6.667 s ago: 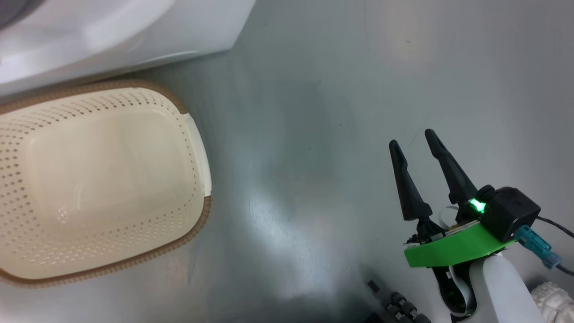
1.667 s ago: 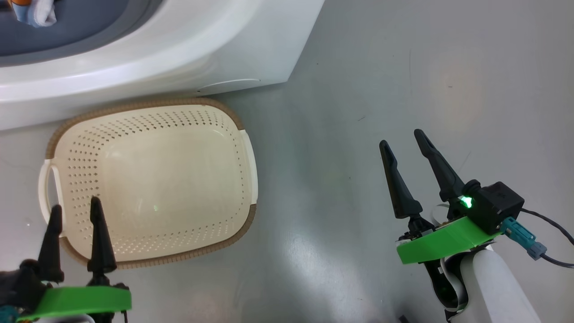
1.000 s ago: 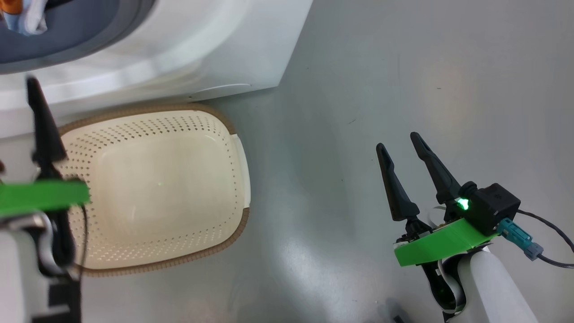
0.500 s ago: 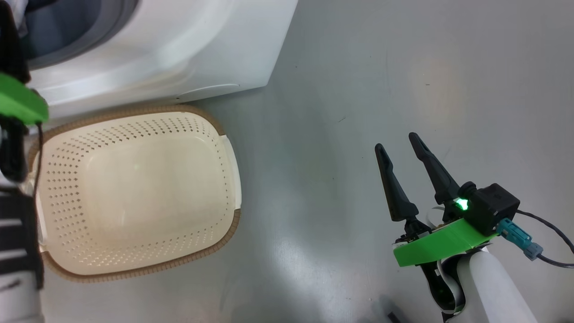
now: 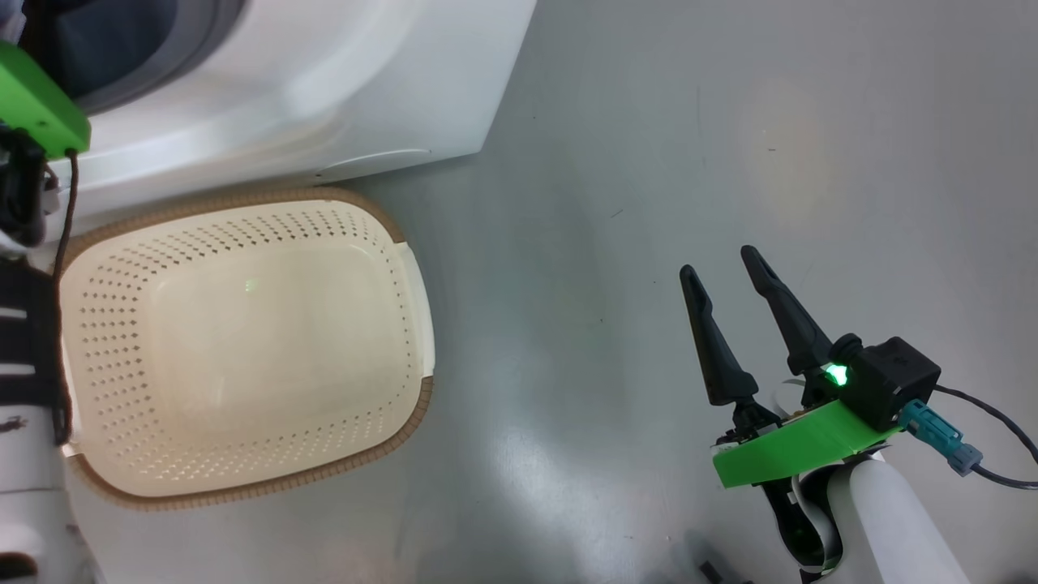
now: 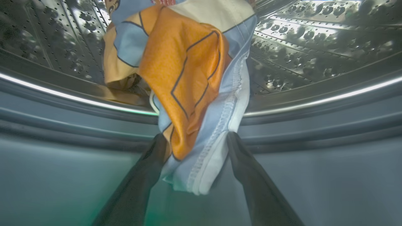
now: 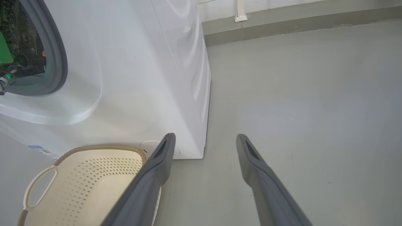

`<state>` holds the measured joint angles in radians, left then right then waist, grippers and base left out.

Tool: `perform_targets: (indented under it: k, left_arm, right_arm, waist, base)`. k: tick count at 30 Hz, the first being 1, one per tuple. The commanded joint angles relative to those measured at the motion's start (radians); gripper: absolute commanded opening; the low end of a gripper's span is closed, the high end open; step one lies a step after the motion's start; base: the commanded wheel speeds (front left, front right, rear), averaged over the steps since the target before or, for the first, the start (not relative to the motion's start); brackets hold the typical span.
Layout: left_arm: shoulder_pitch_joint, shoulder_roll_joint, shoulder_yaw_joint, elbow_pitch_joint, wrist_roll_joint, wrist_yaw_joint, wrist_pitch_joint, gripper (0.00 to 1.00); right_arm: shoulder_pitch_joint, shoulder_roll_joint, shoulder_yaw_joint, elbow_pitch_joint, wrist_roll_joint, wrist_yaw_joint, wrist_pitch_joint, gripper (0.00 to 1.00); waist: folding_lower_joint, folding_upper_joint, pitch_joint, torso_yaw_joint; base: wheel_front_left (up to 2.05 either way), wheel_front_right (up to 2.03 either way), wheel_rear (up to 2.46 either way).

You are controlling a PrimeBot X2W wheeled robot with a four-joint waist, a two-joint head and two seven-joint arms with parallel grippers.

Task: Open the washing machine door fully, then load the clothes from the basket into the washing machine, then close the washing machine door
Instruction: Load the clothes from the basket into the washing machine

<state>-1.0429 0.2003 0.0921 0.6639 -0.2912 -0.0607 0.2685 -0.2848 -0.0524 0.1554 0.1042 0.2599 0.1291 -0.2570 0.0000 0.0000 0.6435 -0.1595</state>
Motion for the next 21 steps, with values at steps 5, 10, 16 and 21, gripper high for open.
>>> perform_targets:
  k: [5,10,16,21]
  left_arm:
    - [-0.047,0.041,-0.008,0.044,0.013,0.015,0.001,1.00]
    - [-0.074,0.044,-0.021,0.075,0.027,0.015,-0.090,0.00]
    - [-0.106,0.062,-0.046,0.100,0.056,0.013,-0.206,0.00]
    - [-0.145,0.069,-0.064,0.112,0.069,0.001,-0.308,0.00]
  right_arm:
    - [0.033,0.002,0.033,-0.017,0.018,0.002,-0.005,1.00]
    - [0.032,0.002,0.031,-0.015,0.024,0.002,-0.005,1.00]
    - [0.033,0.002,0.029,-0.009,0.025,0.002,-0.005,1.00]
    - [0.032,0.002,0.034,-0.007,0.023,0.002,-0.005,1.00]
  waist:
    - [0.0000,0.0000,0.008,-0.011]
    - [0.0000,0.0000,0.015,-0.016]
    - [0.0000,0.0000,0.013,-0.007]
    - [0.0000,0.0000,0.014,-0.001]
  base:
    - [0.00,0.00,0.00]
    - [0.00,0.00,0.00]
    - [0.00,0.00,0.00]
    - [0.00,0.00,0.00]
